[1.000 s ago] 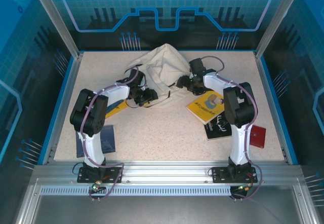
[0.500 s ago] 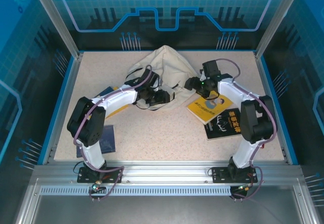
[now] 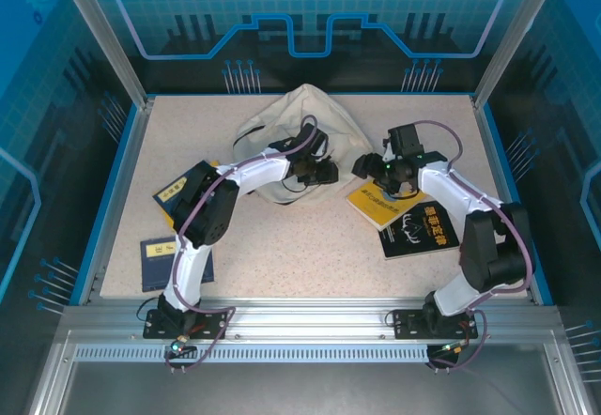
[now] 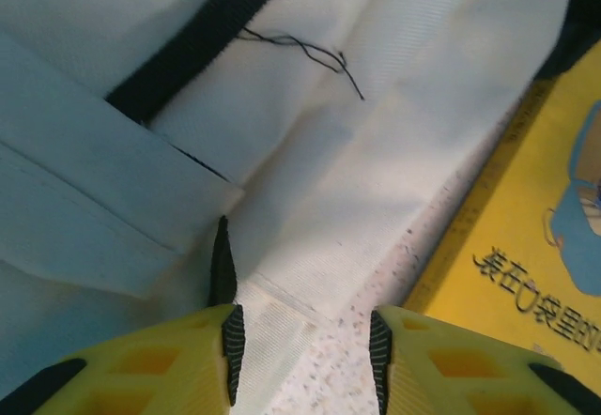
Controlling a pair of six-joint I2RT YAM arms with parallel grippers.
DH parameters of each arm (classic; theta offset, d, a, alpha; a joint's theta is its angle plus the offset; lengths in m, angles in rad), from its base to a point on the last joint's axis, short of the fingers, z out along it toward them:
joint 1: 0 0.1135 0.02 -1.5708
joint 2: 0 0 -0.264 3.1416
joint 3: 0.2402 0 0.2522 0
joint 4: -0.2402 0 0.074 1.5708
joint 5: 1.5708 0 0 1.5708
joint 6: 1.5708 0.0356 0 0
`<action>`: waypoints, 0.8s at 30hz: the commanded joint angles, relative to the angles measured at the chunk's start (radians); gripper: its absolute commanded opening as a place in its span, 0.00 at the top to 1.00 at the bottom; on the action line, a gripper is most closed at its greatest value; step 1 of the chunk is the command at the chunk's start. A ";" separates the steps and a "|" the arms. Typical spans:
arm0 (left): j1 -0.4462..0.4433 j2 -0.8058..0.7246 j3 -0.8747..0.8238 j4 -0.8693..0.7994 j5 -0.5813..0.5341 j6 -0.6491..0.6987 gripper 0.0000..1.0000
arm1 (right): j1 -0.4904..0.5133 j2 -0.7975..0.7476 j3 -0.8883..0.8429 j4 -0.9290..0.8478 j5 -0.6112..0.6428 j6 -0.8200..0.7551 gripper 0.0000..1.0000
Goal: Pack books, pencil case, and school supplies into a backpack
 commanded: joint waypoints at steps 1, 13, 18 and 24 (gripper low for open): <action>-0.002 0.019 0.062 -0.055 -0.079 0.029 0.56 | -0.015 -0.024 -0.017 -0.025 0.008 -0.012 0.32; -0.003 0.062 0.096 -0.077 -0.113 0.055 0.59 | -0.012 0.007 -0.009 -0.017 -0.003 -0.004 0.33; -0.003 0.091 0.117 -0.096 -0.120 0.057 0.61 | -0.009 0.022 -0.006 -0.014 -0.005 -0.003 0.33; -0.001 0.097 0.105 -0.068 -0.122 0.059 0.65 | 0.005 0.046 0.004 -0.009 -0.007 -0.001 0.36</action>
